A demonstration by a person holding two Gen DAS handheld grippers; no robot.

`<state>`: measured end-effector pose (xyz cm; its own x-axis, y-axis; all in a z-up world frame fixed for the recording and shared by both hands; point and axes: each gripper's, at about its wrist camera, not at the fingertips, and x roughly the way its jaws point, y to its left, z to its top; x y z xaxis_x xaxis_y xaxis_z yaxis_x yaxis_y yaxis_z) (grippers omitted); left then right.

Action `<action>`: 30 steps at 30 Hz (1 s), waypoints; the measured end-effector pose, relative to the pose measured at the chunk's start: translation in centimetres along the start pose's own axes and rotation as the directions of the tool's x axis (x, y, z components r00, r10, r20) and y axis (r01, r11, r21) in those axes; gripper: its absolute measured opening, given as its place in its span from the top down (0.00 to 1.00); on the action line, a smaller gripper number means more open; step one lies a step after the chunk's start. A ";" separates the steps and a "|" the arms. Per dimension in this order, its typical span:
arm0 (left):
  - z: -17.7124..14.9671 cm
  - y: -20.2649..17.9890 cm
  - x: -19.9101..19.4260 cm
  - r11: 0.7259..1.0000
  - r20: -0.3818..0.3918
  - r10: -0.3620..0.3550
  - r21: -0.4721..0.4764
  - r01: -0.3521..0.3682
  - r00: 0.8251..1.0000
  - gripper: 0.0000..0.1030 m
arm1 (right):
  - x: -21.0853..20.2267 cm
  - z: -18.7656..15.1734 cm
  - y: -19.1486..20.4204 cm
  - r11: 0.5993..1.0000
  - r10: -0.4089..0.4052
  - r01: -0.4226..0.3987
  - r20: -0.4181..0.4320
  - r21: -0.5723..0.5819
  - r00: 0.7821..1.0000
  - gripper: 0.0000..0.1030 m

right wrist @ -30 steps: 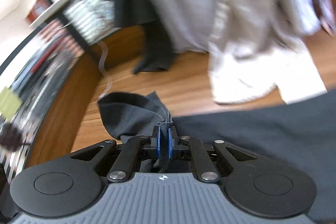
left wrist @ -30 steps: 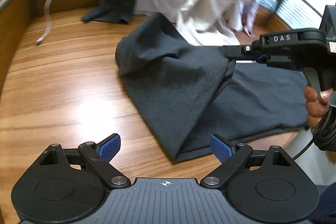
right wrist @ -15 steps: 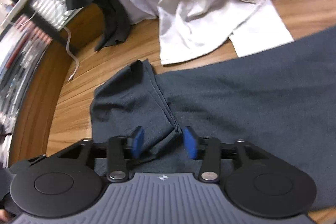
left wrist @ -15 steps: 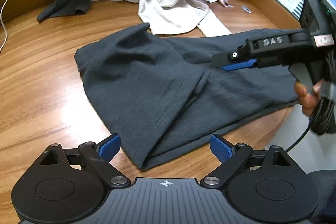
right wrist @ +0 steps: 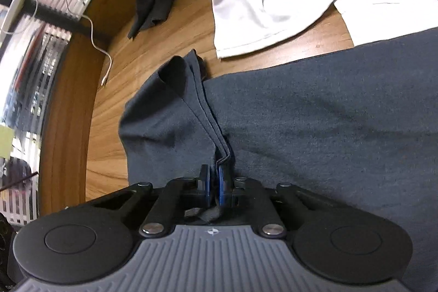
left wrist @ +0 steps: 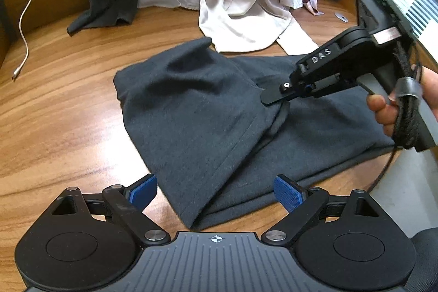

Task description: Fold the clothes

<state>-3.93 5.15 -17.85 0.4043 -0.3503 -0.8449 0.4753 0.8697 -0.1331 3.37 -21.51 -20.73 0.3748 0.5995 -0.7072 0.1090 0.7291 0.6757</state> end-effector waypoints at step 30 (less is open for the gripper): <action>0.1 -6.3 5.1 0.947 -0.108 -0.217 0.220 0.236 0.970 0.10 | -13.0 -6.2 -4.1 0.972 -0.216 0.234 0.288 -0.031 0.933 0.64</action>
<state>-4.75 -2.13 -21.25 0.2049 -0.4907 -0.8469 0.7170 0.6643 -0.2114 -7.67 -30.23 -15.55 0.5912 0.3071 -0.7458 0.1650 0.8591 0.4846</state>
